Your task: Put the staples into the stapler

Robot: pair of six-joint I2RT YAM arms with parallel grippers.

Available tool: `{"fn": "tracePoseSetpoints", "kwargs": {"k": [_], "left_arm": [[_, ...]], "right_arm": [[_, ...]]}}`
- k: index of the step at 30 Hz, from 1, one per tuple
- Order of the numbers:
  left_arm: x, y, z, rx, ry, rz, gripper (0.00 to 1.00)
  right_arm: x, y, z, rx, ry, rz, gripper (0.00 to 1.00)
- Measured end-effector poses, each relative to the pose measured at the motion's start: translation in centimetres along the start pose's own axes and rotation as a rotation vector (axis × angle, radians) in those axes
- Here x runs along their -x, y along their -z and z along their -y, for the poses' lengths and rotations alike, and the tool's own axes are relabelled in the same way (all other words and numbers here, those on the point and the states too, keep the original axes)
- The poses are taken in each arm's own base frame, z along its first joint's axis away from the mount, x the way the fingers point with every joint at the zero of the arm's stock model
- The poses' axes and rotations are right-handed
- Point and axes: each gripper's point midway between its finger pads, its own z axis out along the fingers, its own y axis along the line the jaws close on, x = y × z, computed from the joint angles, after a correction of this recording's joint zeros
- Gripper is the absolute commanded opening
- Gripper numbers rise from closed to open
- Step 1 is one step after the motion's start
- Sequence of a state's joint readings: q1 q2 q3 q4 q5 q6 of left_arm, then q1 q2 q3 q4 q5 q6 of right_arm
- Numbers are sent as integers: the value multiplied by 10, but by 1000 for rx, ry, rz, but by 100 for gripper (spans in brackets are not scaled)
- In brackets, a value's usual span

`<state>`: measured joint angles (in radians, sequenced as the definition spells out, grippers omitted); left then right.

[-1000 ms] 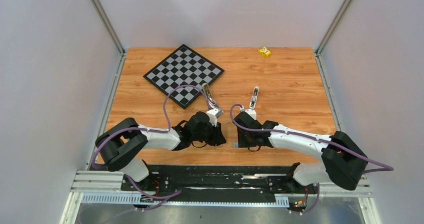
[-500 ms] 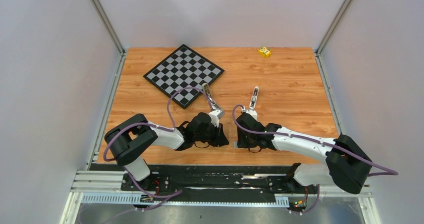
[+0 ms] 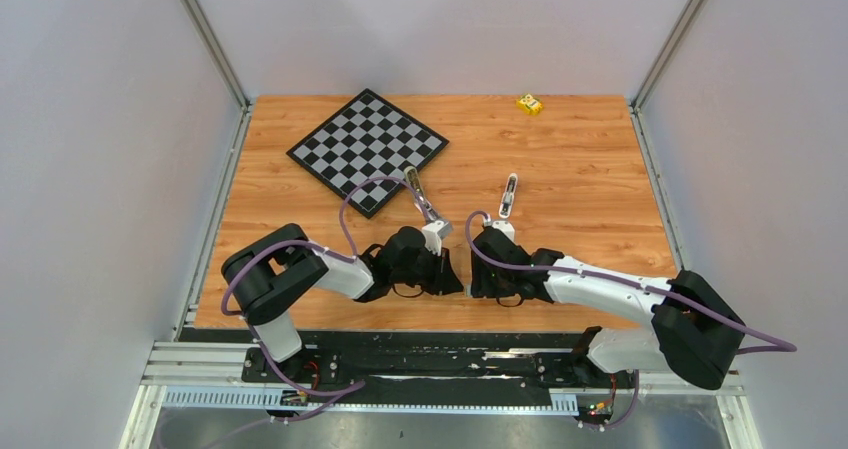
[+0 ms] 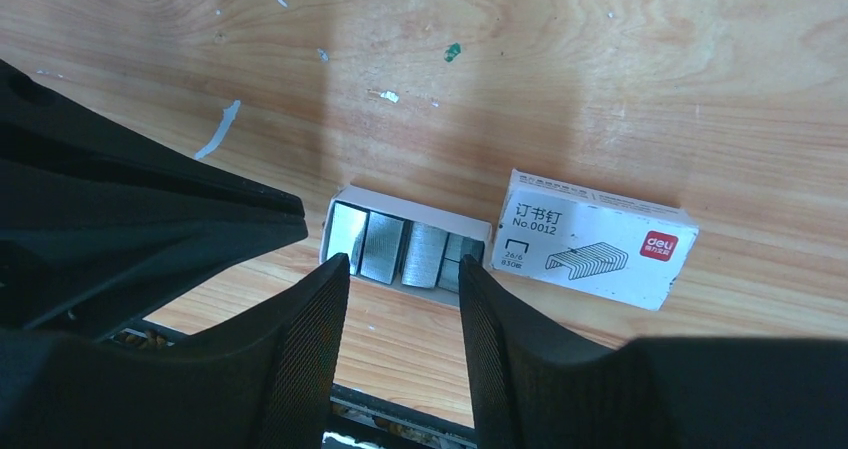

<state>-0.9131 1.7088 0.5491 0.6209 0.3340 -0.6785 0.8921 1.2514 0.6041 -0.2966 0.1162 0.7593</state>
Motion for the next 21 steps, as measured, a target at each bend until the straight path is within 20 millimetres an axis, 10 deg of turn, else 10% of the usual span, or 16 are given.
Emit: {"fn": "tracePoseSetpoints", "kwargs": {"k": [21], "left_arm": [[2,-4,9,-40,8,7,8]], "right_arm": [[2,-1,-8,37,-4,4,49]]}}
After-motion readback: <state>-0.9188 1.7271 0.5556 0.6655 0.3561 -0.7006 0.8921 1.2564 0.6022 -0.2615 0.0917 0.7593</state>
